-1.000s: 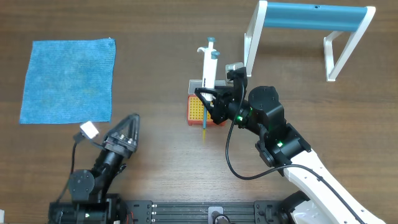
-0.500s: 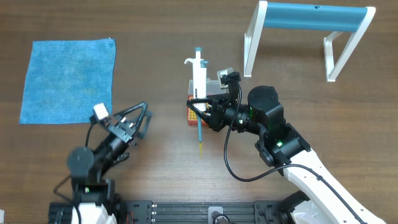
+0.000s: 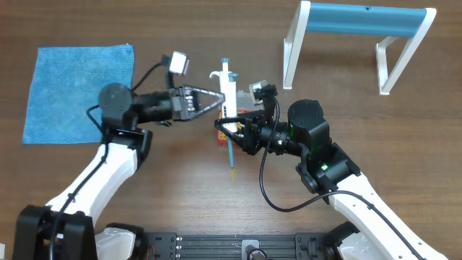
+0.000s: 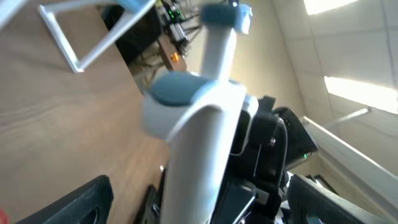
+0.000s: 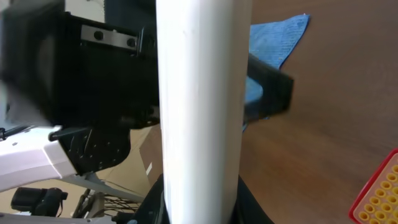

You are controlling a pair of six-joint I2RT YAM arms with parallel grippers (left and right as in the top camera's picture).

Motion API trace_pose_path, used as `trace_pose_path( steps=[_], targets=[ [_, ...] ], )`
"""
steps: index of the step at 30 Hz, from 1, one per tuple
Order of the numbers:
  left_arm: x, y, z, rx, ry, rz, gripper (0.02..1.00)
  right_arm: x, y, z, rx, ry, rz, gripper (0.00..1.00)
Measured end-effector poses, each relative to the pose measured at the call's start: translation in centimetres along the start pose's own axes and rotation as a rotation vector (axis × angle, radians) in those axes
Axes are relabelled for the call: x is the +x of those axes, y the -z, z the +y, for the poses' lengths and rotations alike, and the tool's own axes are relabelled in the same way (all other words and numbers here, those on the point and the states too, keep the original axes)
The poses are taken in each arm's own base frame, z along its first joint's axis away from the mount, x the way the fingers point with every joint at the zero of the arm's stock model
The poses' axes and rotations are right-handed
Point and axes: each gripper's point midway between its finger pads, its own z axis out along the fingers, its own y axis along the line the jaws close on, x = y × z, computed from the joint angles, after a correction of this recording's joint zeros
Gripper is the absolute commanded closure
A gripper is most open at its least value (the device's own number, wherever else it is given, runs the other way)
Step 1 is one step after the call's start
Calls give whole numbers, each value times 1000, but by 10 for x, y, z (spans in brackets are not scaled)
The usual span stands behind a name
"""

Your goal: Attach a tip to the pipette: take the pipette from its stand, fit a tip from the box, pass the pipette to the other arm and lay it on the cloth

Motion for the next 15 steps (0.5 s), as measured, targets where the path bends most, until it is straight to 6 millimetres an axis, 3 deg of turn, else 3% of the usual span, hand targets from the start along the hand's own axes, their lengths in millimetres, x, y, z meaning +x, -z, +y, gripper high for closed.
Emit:
trace_pose_path(
  steps=[3, 4, 5, 6, 8, 10, 14, 15],
  targets=[
    [9, -9, -4, 17, -6, 36, 119, 1, 0, 1, -7, 0, 6, 917],
    [10, -11, -5, 20, -8, 41, 283, 2, 0, 3, -16, 0, 13, 919],
    [11, -11, -6, 23, -17, 42, 382, 3, 0, 4, -24, 0, 20, 919],
    [10, -11, -7, 25, -22, 41, 419, 4, 0, 5, -30, 0, 25, 919],
    [9, -11, -8, 28, -41, 37, 822, 5, 0, 7, -38, 0, 32, 919],
    [8, -11, -7, 26, -48, 33, 991, 5, 1, 12, -58, -10, 36, 919],
    [8, -11, -7, 28, -94, 31, 991, 4, 2, 14, -73, -24, 44, 921],
    [8, -12, -7, 28, -97, 30, 989, 5, 2, 14, -74, -25, 45, 627]
  ],
)
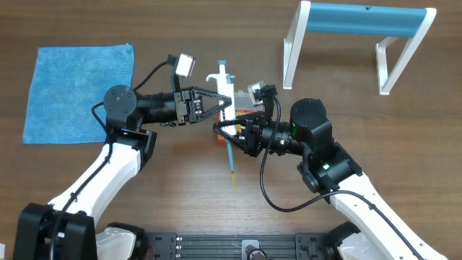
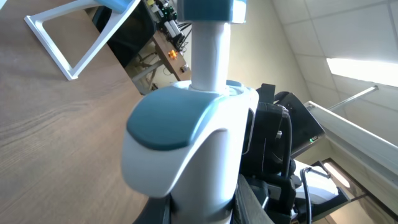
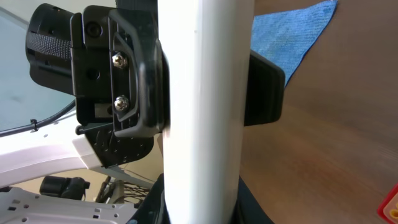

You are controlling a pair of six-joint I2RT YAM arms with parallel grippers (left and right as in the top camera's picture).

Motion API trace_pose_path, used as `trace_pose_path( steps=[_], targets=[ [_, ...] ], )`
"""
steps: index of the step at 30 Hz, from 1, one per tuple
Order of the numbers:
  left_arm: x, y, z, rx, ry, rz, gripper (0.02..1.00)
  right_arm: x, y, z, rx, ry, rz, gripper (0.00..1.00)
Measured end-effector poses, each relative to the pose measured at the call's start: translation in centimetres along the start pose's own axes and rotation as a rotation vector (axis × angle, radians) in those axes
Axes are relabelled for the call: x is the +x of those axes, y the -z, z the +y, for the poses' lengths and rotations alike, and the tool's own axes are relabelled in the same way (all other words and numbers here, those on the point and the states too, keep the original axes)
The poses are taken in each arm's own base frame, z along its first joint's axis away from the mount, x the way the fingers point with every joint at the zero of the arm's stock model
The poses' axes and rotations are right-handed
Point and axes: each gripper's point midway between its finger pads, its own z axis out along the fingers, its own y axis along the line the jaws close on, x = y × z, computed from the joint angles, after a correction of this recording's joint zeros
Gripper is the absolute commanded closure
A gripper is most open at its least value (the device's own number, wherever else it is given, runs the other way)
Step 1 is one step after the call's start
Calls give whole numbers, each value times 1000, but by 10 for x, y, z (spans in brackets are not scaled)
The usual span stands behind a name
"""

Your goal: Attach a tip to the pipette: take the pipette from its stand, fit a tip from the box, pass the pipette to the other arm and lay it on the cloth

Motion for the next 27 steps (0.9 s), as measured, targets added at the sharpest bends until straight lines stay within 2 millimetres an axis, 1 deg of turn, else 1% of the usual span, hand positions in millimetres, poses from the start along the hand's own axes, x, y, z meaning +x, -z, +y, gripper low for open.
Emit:
trace_pose_path(
  steps=[1, 2, 5, 6, 7, 9, 11, 13, 15, 16, 17, 19, 20, 22, 23, 25, 26, 27],
  targets=[
    [0, -1, 0, 0, 0, -1, 991, 0, 0, 0, 0, 0, 0, 194],
    [0, -1, 0, 0, 0, -3, 991, -1, 1, 0, -1, -3, -1, 150],
    [2, -10, -2, 6, 12, -7, 993, 5, -1, 5, -25, 16, 26, 150],
    [2, -10, 2, -5, 36, -10, 993, 6, -1, 5, -28, 16, 28, 150],
    [2, -9, 7, -21, 64, -14, 989, 6, -1, 6, -33, 16, 32, 150],
    [0, 1, 31, -91, 174, -32, 993, 9, 1, 5, -38, 3, 49, 150],
    [-4, 20, 56, -172, 262, -76, 991, 12, 9, -13, 16, -66, 69, 148],
    [-13, 42, 70, -217, 282, -134, 993, 10, 21, -34, 77, -130, 61, 145],
    [-25, 64, 76, -244, 256, -194, 993, 0, 35, -47, 99, -133, 31, 148],
    [-28, 76, 81, -261, 275, -216, 993, -5, 41, -52, 104, -133, 13, 148],
    [-29, 85, 85, -275, 296, -234, 996, -10, 46, -55, 111, -135, -3, 148],
    [-27, 113, 100, -324, 379, -285, 996, -21, 59, -66, 137, -137, -48, 148],
    [-24, 133, 109, -363, 433, -323, 993, -26, 65, -71, 153, -142, -69, 148],
    [-13, 157, 125, -457, 522, -364, 993, -30, 71, -76, 162, -144, -87, 148],
    [-6, 166, 133, -517, 557, -375, 993, -31, 73, -77, 167, -146, -94, 148],
    [15, 183, 148, -709, 641, -362, 993, -32, 74, -78, 170, -147, -97, 148],
    [24, 194, 152, -826, 659, -338, 996, -32, 74, -78, 170, -148, -97, 148],
    [27, 204, 150, -917, 651, -307, 993, -32, 74, -78, 170, -147, -97, 148]
  ],
)
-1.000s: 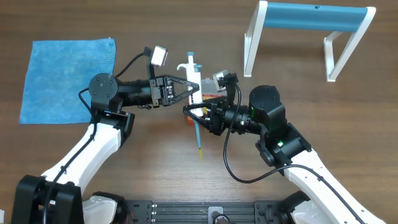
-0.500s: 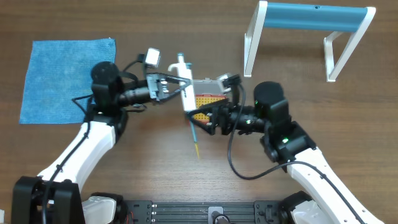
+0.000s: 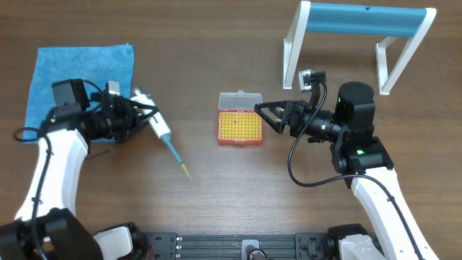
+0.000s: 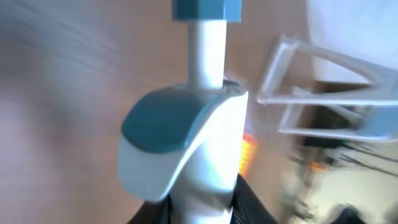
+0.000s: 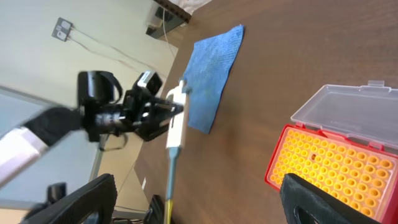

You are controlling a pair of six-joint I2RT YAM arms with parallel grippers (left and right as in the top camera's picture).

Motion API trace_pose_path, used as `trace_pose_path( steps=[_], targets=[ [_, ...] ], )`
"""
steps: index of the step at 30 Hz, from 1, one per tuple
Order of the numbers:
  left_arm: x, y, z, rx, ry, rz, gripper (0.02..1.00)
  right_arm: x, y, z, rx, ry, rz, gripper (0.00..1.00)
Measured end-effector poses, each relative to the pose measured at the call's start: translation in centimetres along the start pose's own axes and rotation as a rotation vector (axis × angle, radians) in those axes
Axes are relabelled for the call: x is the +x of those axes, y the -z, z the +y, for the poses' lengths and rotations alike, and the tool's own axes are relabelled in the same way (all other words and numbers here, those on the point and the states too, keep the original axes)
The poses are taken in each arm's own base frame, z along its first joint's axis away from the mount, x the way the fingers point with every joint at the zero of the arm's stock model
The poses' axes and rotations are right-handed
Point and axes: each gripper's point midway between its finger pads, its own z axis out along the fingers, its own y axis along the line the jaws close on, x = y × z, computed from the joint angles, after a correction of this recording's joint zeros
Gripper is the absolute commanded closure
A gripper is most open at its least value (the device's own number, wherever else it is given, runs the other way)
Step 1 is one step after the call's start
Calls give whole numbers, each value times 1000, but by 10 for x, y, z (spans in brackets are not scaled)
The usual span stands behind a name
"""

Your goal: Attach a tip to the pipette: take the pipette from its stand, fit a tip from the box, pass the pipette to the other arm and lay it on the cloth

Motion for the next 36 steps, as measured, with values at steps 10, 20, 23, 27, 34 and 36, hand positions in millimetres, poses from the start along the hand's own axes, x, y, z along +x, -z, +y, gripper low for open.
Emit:
trace_pose_path(
  steps=[10, 20, 23, 27, 34, 36],
  targets=[
    [-192, 128, 41, -671, -220, -58, 993, 11, 2, -27, 128, -103, 12, 148],
    [-275, 16, 119, -925, -554, 94, 993, 9, 7, -54, 272, -211, -44, 148],
    [-271, 4, 127, -923, -581, 149, 993, 9, 7, -55, 275, -228, -48, 148],
    [-273, 12, 136, -933, -564, 148, 993, 9, 7, -55, 278, -231, -51, 148],
    [-280, 16, 139, -938, -561, 122, 993, 6, 9, -60, 306, -246, -73, 148],
    [-280, 15, 141, -933, -558, 123, 991, 5, 9, -61, 311, -249, -78, 145]
  ],
)
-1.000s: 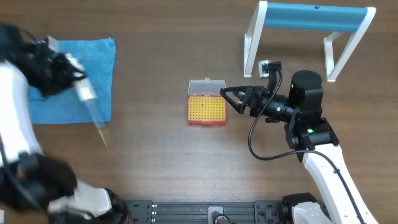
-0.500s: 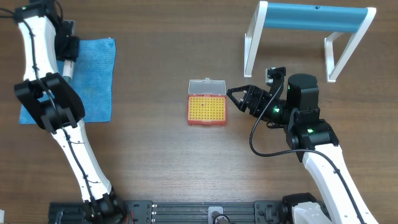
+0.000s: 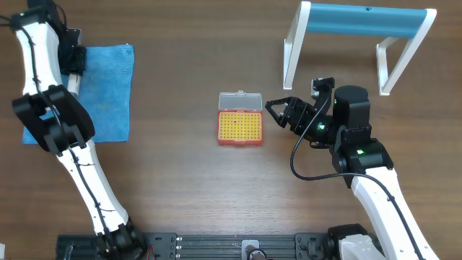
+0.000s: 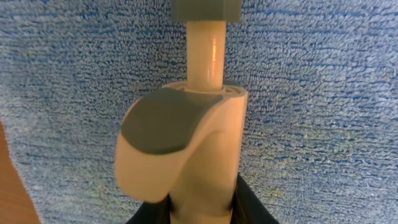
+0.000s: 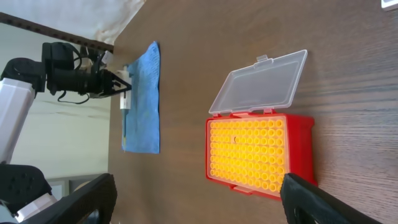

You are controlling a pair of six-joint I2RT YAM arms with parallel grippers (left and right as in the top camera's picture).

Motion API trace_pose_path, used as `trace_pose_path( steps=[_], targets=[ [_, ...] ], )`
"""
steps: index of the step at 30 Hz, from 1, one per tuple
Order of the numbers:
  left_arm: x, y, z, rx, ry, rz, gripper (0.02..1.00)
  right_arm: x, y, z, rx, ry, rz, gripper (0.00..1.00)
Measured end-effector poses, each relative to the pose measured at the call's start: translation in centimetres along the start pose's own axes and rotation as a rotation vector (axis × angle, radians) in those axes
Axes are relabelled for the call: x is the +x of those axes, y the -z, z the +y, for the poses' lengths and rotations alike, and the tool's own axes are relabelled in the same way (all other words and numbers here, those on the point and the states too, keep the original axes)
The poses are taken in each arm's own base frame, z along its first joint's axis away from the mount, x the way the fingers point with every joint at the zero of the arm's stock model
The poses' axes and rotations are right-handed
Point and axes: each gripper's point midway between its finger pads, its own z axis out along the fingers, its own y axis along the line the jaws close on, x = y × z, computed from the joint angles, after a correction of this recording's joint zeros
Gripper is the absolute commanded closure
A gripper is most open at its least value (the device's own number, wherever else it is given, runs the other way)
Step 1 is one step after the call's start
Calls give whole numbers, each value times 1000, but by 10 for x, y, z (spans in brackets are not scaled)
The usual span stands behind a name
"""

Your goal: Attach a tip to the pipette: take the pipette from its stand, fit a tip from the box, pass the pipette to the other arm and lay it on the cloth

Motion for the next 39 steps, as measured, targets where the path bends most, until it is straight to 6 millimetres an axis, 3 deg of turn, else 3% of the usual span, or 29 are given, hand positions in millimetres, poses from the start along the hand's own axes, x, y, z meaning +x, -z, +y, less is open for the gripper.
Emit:
trace_pose_path(
  steps=[4, 7, 8, 9, 10, 15, 18, 19, 20, 22, 24, 25, 27, 28, 32, 35, 39],
  targets=[
    [4, -19, -4, 18, 1, 34, 993, 0, 0, 0, 0, -8, 0, 145],
    [4, -19, -4, 21, 2, 33, 982, 0, 0, 0, 0, -19, 0, 148],
    [4, -19, -4, 21, 2, 33, 654, 0, 0, 0, 0, -21, 0, 148],
    [4, -19, -4, 21, 3, 33, 257, 0, 0, 0, 0, -23, 0, 145],
    [4, -19, -4, 22, 0, 33, 117, 0, 0, 0, 0, -23, 0, 143],
    [14, -19, -8, 37, 16, 74, 115, 0, 0, 0, 0, -23, 0, 148],
    [21, -4, -6, 33, 14, 97, 112, 0, 0, 0, 1, -24, 0, 145],
    [20, 6, -4, 27, 16, 84, 115, 0, 0, 0, 2, -23, -2, 145],
    [18, 31, 0, 12, 23, 53, 115, 0, 0, 0, 3, -23, -2, 145],
    [10, 95, 9, -19, 42, -65, 115, 0, 0, 0, 3, -22, -2, 145],
    [13, 181, 11, -28, 62, -236, 110, -3, 0, -2, 14, 4, -14, 145],
    [21, 219, 7, -20, 63, -302, 110, -5, 0, -5, 31, 22, -29, 143],
    [48, 264, -6, 5, 57, -342, 112, -10, 1, -11, 66, 65, -58, 145],
    [69, 299, -17, 33, 61, -393, 112, -16, 3, -15, 101, 125, -89, 145],
    [89, 330, -39, 126, 61, -464, 112, -32, 23, -11, 168, 287, -203, 145],
    [125, 351, -74, 199, 36, -481, 110, -44, 69, 4, 259, 471, -368, 145],
    [234, 359, -132, 280, 22, -466, 112, -24, 115, -5, 412, 615, -410, 145]
  ],
)
